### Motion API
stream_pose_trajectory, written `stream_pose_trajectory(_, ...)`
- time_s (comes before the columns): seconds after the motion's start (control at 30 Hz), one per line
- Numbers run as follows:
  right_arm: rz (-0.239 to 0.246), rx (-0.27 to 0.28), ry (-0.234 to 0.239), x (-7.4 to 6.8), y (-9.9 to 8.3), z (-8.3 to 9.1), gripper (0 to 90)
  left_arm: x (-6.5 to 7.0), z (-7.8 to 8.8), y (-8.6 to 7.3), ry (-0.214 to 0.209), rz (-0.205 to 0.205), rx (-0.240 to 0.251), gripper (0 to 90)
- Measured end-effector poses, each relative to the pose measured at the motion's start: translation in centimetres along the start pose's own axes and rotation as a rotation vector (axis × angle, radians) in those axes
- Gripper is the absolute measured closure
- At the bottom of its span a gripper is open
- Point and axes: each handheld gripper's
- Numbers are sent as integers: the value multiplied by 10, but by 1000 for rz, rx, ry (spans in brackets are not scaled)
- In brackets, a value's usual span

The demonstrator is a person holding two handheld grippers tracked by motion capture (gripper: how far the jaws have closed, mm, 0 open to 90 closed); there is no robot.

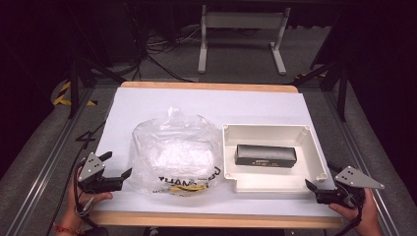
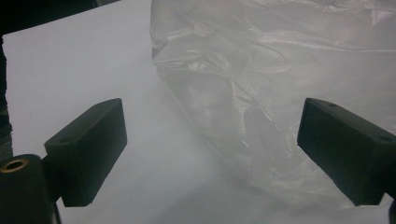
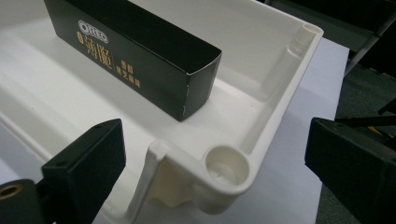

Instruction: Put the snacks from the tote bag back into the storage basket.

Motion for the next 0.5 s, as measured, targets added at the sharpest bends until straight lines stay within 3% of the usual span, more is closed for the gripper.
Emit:
stream_pose_trajectory(0.33,-38,31,11,0,-17,0,60,-1,0,-1,-10,14,3,92)
stream_pose_trajectory(0.5,-30,48,6,-2,-22,0,60,-1,0,-2,-15,17,3,91)
Point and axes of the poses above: each handheld gripper's, and its own axes: z roughly backward along the jaws, y roughly out of its top, x roughly to its right, and after that the axes turned 1 degree about y, right-handed
